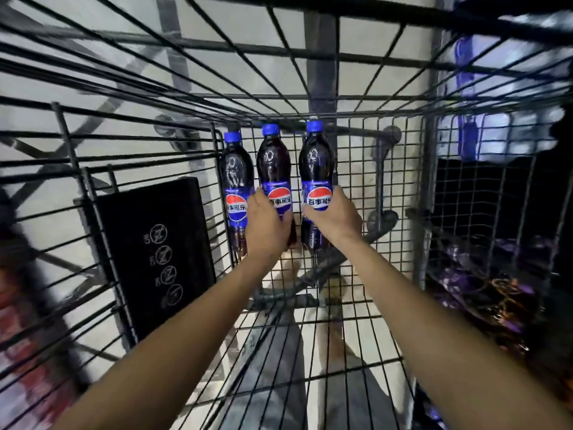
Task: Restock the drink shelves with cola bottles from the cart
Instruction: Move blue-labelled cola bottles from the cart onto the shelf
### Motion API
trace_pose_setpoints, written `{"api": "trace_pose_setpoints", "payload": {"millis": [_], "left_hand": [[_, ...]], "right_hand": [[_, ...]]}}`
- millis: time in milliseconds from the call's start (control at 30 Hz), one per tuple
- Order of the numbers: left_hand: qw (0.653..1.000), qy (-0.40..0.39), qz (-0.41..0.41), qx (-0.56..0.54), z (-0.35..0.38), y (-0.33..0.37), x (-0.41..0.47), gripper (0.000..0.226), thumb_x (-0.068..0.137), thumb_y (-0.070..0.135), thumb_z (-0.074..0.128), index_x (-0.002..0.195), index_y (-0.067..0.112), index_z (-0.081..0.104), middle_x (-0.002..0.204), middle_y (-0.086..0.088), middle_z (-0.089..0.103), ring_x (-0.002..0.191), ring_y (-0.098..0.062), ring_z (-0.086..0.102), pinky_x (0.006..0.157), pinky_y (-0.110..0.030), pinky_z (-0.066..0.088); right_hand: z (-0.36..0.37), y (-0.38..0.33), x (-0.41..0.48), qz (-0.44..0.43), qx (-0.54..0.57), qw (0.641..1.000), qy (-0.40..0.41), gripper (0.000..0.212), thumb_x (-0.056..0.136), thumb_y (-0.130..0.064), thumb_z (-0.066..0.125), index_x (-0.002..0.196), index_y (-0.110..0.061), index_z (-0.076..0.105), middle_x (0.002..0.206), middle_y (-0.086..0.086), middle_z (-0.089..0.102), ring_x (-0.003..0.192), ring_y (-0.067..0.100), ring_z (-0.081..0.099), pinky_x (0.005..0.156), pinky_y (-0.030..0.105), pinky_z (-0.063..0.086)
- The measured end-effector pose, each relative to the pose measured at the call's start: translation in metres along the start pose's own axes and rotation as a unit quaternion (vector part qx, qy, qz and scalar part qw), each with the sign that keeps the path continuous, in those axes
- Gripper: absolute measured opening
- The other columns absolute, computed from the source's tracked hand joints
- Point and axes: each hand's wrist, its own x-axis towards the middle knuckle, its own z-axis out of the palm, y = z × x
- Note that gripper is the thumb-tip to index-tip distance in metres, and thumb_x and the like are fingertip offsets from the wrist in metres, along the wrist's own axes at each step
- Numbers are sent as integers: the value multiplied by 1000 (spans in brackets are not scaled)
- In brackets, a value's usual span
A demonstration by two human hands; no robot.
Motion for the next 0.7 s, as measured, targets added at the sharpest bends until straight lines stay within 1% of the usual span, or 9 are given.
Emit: {"api": "trace_pose_setpoints", "payload": {"millis": [100, 200, 300, 367, 433, 467, 533, 600, 700], "left_hand": [[999, -7, -31, -16, 3, 7, 6, 78, 90, 24, 66, 146, -5, 20, 146, -22, 32, 138, -32, 30, 112, -40, 30], [998, -17, -52, -35, 7, 12, 10, 81, 89, 21, 66, 147, -6, 16, 148, -24, 30, 137, -35, 32, 112, -43, 30], [997, -23, -62, -45, 8, 12, 15, 80, 88, 20, 67, 145, -5, 18, 144, -24, 34, 133, -37, 37, 111, -46, 32], [996, -23, -61, -53, 5, 12, 14, 75, 86, 18, 69, 141, -5, 24, 138, -24, 40, 125, -38, 44, 107, -48, 36], [996, -21, -55, -66, 3, 13, 9, 68, 83, 14, 71, 135, -5, 31, 130, -23, 44, 118, -37, 49, 102, -44, 40], [996, -25, -52, -74, 1, 14, 3, 64, 82, 12, 71, 131, -4, 34, 127, -22, 47, 114, -36, 51, 100, -42, 42], [992, -44, -60, -105, -4, 16, -7, 57, 81, 8, 71, 124, 0, 35, 121, -22, 51, 109, -35, 55, 96, -42, 47], [989, -57, -50, -127, -10, 20, -26, 56, 82, 8, 72, 123, 1, 34, 119, -21, 53, 107, -34, 58, 96, -45, 49], [989, -58, -5, -132, -26, 32, -57, 56, 82, 12, 73, 122, 5, 35, 118, -18, 56, 105, -30, 60, 95, -40, 50]], "right_hand": [[-14, 9, -3, 16, 13, 1000, 8, 55, 76, -50, 73, 113, -17, 51, 104, 1, 64, 90, 23, 63, 78, 38, 53], [-27, 20, -7, 23, 38, 999, 13, 53, 76, -49, 74, 112, -19, 50, 101, 0, 64, 88, 21, 63, 79, 40, 54], [-39, 30, -13, 24, 61, 998, 4, 51, 76, -44, 74, 111, -18, 49, 100, 1, 62, 88, 21, 63, 81, 44, 54], [-46, 37, -19, 23, 74, 997, 5, 50, 77, -43, 74, 111, -17, 49, 95, -2, 60, 84, 19, 62, 75, 37, 53], [-54, 43, -28, 17, 80, 996, 17, 46, 76, -44, 75, 105, -22, 48, 85, -10, 56, 77, 13, 59, 63, 28, 46], [-59, 46, -35, 15, 83, 996, 24, 44, 75, -44, 75, 103, -24, 47, 83, -12, 55, 75, 12, 58, 62, 27, 44], [-66, 50, -45, 13, 89, 995, 31, 43, 74, -44, 75, 103, -24, 49, 86, -8, 60, 77, 14, 59, 65, 29, 46], [-74, 56, -64, 14, 108, 993, 37, 45, 74, -44, 75, 106, -23, 53, 92, -4, 64, 80, 16, 61, 68, 29, 47], [-86, 63, -95, 11, 152, 987, 48, 46, 73, -41, 76, 110, -22, 57, 97, -1, 68, 86, 19, 64, 79, 35, 53]]}}
